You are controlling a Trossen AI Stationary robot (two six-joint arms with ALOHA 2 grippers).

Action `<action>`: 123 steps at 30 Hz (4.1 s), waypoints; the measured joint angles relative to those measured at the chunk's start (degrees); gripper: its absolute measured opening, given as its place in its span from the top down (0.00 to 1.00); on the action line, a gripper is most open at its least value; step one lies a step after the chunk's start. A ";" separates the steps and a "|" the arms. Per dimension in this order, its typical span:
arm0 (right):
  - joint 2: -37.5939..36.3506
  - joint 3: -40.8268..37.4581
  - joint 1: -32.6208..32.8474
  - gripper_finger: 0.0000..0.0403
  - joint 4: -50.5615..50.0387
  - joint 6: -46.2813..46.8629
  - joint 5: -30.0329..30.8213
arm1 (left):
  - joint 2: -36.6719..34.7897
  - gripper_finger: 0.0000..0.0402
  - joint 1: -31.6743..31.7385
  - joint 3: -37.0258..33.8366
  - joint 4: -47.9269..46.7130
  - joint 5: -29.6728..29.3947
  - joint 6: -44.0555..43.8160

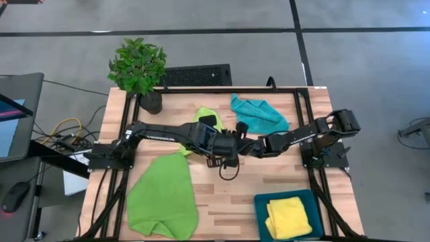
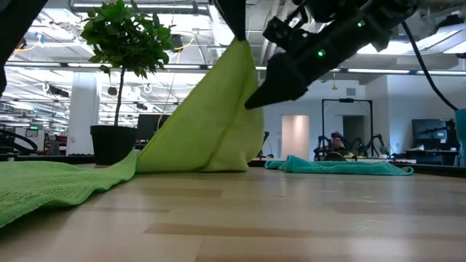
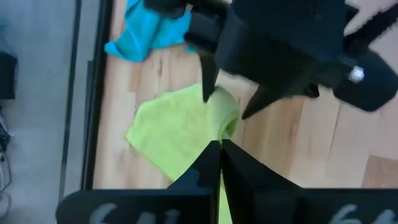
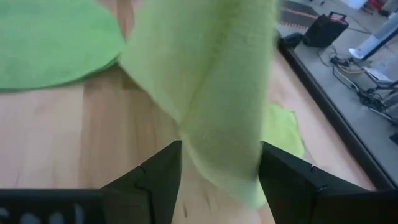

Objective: Fold microfiber towels
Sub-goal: Fold the light green towel

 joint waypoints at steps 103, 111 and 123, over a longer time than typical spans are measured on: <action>0.27 0.06 8.00 0.44 -18.96 13.27 32.85 | -14.46 1.00 -0.13 0.05 9.36 -10.89 -1.59; 0.27 0.05 9.42 0.44 -22.48 11.40 31.64 | -14.44 1.00 -0.13 0.05 9.36 -10.87 -1.59; 0.27 -1.26 10.88 0.44 -24.75 4.76 31.39 | -14.42 1.00 -0.13 0.05 9.38 -10.76 -1.64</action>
